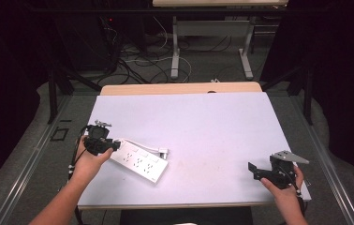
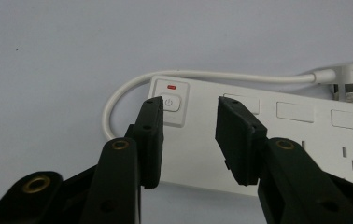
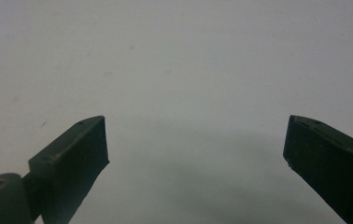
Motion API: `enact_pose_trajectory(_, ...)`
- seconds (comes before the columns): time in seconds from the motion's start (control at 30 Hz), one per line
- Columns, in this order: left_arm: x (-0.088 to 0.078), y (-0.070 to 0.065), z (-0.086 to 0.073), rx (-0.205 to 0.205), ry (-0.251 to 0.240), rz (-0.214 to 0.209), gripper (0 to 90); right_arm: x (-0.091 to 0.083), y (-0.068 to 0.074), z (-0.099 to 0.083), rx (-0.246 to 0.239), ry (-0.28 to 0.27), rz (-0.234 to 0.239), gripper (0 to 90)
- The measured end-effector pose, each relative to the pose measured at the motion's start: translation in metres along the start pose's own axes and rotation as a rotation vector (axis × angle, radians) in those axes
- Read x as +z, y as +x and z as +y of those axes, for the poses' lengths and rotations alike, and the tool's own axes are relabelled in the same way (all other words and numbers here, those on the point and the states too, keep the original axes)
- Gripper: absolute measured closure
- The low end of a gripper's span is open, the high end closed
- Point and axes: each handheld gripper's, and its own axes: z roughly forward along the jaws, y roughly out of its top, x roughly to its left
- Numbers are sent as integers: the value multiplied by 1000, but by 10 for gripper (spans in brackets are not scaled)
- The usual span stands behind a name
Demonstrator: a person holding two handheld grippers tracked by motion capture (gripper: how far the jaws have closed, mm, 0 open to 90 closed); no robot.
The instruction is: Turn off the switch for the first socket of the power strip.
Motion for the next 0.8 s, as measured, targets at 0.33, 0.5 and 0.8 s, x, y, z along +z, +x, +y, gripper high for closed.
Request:
enact_pose_trajectory(0.33, 9, -4, 4, -1, 20, -20, 763, 0, 0, 0, 0, -1, 1, 61)
enact_pose_trajectory(0.5, 14, -8, 6, -9, 27, -32, 821, 0, -1, 0, -4, -1, 5, 61)
enact_pose_trajectory(0.8, 19, -15, 10, 10, 52, -43, 894, 0, -1, 0, -2, -2, 4, 61)
